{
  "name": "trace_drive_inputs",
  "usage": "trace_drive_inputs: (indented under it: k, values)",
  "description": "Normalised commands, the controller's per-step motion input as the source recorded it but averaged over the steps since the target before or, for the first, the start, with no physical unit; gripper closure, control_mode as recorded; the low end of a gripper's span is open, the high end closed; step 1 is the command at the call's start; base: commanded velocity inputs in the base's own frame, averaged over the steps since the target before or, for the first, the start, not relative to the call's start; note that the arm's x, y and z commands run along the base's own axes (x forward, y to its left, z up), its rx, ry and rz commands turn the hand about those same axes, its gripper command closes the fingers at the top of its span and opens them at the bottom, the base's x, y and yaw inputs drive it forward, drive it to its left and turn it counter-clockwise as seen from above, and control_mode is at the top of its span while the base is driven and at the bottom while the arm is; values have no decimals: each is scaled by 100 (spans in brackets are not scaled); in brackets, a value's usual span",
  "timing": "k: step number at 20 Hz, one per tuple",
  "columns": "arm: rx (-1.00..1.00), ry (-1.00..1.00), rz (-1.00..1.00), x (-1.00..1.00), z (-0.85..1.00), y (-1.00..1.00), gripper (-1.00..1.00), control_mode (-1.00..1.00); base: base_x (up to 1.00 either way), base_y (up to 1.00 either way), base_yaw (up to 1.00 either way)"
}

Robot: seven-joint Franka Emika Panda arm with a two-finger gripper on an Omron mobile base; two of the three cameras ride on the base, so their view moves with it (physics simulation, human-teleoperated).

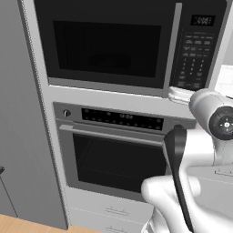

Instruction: Open the microwave, place the bowl with waffle inside the microwave, then close the microwave door and turn it on.

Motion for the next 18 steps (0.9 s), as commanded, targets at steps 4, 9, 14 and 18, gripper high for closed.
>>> trace_drive_inputs:
  k: [4, 9, 14, 18]
  values:
    - [0, 0, 0, 22, -6, 0, 100, -100, 0, 0, 0]
    - [0, 0, 0, 40, -1, 0, 100, -100, 0, 0, 0]
    - [0, 0, 0, 32, -3, 0, 100, -100, 0, 0, 0]
    - [0, 0, 0, 26, -5, 0, 100, -100, 0, 0, 0]
